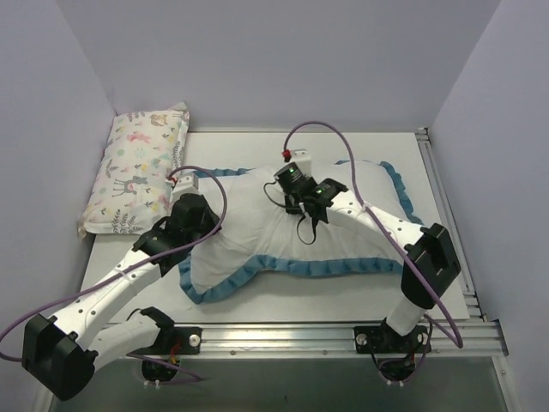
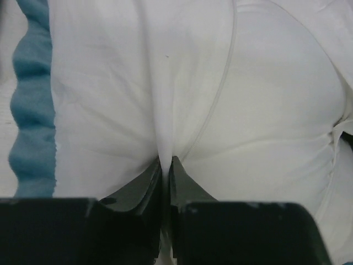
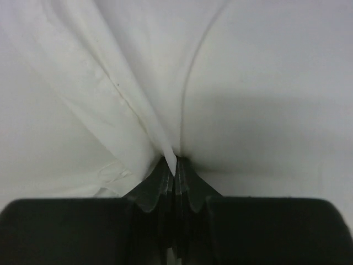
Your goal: Remove the pillowcase from the pillow
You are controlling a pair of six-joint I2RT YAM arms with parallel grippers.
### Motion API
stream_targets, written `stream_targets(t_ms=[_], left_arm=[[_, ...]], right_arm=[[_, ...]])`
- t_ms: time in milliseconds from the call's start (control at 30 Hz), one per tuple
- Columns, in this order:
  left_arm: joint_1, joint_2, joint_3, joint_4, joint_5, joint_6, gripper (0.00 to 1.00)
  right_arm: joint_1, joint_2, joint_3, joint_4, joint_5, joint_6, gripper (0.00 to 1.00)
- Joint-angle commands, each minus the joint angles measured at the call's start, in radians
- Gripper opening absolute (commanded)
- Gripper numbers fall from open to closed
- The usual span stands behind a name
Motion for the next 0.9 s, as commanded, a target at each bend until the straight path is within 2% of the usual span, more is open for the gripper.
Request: stream_targets(t_ms=[0, 100, 233, 300, 400, 500, 533, 633, 700, 867], left_arm=[[0.001, -0.007, -0.002, -0.029, 0.052, 0.012, 0.16], [0.011, -0.024, -0.006, -0.068, 0.011, 0.003, 0.10], [0.038, -0.072, -0.115, -0.116, -0.046, -0.074, 0.01], [0.056, -0.087, -0.182, -0.086, 0.004, -0.096, 0.00], [0.055, -0.072, -0.302, 0.042, 0.096, -0.123, 0.00], [0.041, -0.040, -0.370, 0.174, 0.166, -0.132, 0.00], [0.037, -0.031, -0.376, 0.206, 0.177, -0.125, 0.00], [0.032, -0.023, -0.379, 0.234, 0.203, -0.107, 0.00], [0.032, -0.030, -0.384, 0.243, 0.206, -0.100, 0.00], [0.032, -0.063, -0.402, 0.275, 0.216, -0.094, 0.00]], right_arm=[[-0.138, -0.066, -0.108, -0.116, 0.065, 0.023, 0.00], [-0.217, -0.108, -0.153, -0.109, 0.040, 0.029, 0.00], [-0.274, -0.134, -0.188, -0.105, 0.031, 0.043, 0.00], [-0.274, -0.145, -0.197, -0.096, 0.002, 0.043, 0.00], [-0.241, -0.158, -0.184, -0.085, -0.019, 0.040, 0.00], [-0.146, -0.194, -0.136, -0.090, 0.040, 0.008, 0.17], [-0.123, -0.204, -0.121, -0.094, 0.051, -0.009, 0.28], [-0.031, -0.246, -0.063, -0.106, 0.077, -0.026, 0.50], [0.050, -0.275, -0.039, -0.105, 0.086, -0.050, 0.56], [0.230, -0.272, 0.020, -0.039, 0.097, -0.121, 0.62]])
